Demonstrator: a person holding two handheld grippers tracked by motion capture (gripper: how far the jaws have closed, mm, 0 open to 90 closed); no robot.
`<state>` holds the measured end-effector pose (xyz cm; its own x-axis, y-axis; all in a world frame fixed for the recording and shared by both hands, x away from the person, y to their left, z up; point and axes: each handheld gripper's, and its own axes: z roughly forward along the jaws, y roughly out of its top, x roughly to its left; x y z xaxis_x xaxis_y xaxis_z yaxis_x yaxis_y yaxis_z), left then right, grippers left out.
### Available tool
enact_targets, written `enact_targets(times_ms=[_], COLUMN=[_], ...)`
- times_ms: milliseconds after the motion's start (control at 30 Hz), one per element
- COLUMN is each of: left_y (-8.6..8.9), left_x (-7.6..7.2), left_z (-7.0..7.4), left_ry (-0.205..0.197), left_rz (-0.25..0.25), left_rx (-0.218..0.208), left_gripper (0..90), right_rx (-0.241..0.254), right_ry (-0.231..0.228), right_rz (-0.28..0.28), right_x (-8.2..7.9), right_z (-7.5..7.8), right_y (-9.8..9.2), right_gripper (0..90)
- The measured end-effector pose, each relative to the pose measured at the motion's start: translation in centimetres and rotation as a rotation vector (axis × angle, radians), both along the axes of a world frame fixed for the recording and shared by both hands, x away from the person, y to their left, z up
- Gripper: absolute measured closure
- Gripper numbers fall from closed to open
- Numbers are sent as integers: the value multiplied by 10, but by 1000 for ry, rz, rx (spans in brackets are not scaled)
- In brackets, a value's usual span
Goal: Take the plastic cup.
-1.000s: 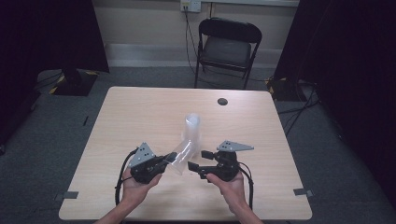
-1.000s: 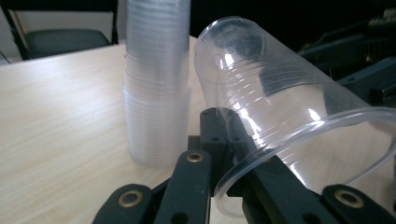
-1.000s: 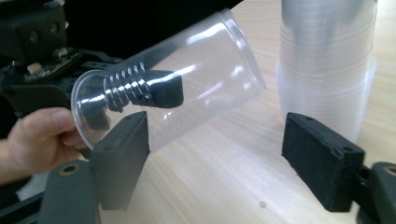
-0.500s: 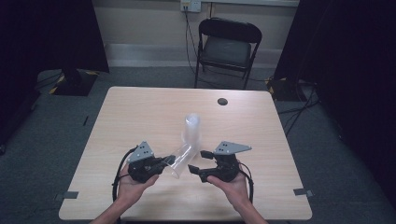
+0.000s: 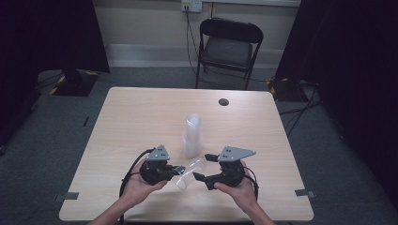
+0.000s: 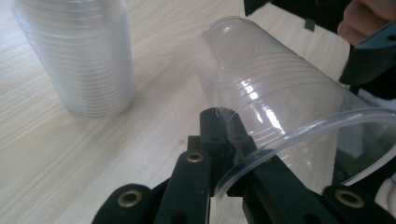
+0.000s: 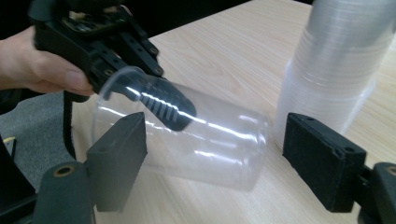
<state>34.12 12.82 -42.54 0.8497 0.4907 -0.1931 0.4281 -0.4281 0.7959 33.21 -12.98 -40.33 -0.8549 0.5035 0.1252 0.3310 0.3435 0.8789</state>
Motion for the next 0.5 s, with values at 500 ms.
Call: enact_targets(times_ms=[500], left_y=[-16], left_x=[15], left_z=[-5], left_ry=[167], left_rz=[-62], left_rx=[131], left_gripper=[899], right_rx=[-165], right_ry=[-62], right_rz=[150], right_x=[-12], right_z=[-12], right_y=[17], right_gripper=[148])
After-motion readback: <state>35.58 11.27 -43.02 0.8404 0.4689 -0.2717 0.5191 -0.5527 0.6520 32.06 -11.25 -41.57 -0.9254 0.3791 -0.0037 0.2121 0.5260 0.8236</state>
